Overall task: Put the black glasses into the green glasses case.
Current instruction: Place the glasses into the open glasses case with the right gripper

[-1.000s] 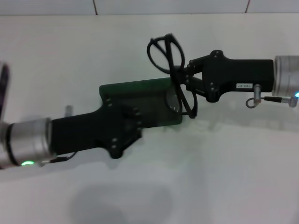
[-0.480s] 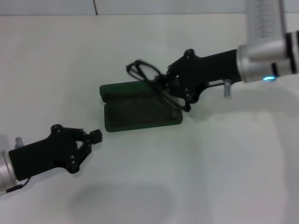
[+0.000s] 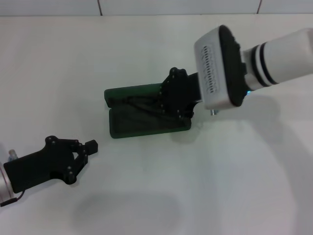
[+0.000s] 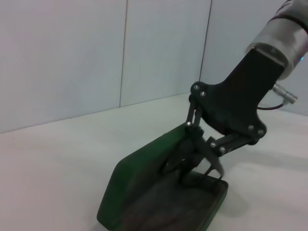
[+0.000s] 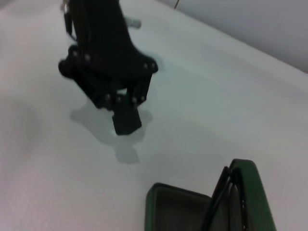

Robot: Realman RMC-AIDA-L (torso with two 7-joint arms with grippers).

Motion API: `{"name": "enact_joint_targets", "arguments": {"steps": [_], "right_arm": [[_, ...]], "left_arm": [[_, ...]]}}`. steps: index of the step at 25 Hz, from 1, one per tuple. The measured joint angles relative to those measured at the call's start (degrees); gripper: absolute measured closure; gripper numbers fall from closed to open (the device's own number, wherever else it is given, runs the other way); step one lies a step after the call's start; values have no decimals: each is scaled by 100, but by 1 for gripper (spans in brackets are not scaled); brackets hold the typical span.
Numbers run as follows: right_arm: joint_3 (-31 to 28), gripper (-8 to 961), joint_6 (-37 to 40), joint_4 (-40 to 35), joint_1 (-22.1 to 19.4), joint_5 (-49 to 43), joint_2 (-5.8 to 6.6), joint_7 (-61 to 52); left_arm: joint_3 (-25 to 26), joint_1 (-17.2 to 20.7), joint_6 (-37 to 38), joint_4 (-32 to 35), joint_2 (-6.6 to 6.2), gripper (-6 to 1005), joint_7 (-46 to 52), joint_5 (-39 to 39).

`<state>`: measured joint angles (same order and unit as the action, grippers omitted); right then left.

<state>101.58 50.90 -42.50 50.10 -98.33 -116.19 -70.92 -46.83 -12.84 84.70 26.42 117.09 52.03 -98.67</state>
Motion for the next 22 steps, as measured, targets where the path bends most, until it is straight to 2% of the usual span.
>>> {"name": "enact_joint_targets", "arguments": {"steps": [10, 16, 22], "right_arm": [[359, 810, -270, -52, 186, -5, 1, 0], [833, 806, -700, -101, 219, 13, 3, -2], [900, 801, -730, -170, 214, 20, -1, -23]], "left_arm": [[-25, -77, 24, 4, 18, 993, 27, -3], [-32, -128, 26, 3, 5, 993, 57, -3], [-37, -153, 32, 3, 0, 993, 62, -2]]}}
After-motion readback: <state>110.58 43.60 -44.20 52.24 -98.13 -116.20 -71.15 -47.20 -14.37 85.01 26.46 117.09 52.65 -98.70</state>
